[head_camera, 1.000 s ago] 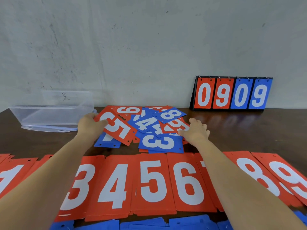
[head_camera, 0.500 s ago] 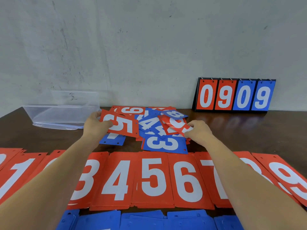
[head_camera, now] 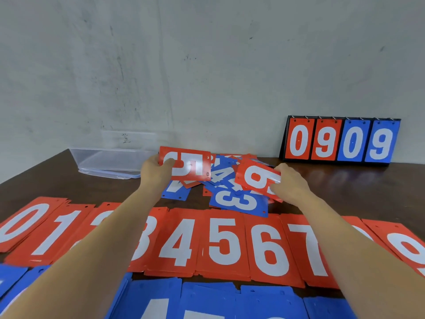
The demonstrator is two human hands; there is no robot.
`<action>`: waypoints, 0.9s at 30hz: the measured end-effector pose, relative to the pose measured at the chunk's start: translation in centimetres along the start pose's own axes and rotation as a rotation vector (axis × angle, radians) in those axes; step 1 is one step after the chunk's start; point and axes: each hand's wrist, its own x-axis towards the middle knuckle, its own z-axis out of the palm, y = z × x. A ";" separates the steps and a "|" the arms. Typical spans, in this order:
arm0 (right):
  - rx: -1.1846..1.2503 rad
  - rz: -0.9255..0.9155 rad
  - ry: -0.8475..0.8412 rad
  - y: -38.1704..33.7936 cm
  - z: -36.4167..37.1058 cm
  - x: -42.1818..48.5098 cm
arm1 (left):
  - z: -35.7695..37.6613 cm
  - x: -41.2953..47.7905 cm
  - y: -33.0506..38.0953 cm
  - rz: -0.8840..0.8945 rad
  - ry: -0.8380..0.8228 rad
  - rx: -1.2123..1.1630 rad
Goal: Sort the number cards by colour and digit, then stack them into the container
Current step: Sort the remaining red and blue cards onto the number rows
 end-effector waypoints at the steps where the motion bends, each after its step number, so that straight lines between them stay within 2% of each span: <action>1: 0.003 -0.019 0.022 -0.2 -0.2 -0.1 | -0.1 -0.2 0.0 0.016 0.003 0.010; 6: 0.003 -0.116 0.078 -1.5 -1.1 -0.8 | -0.8 -1.2 0.5 0.050 0.049 0.031; 12: 0.242 -0.138 0.108 -2.8 -2.1 -2.0 | -2.0 -2.1 0.7 0.047 0.069 -0.005; 16: 0.382 -0.135 0.052 -3.7 -2.7 -3.2 | -2.5 -2.9 0.8 0.090 0.036 0.014; 19: 0.458 -0.145 0.044 -4.4 -2.9 -4.6 | -2.8 -3.5 1.2 0.060 0.027 -0.029; 27: 0.466 -0.156 0.153 -6.5 -3.5 -9.1 | -5.6 -6.4 2.0 -0.020 -0.065 -0.139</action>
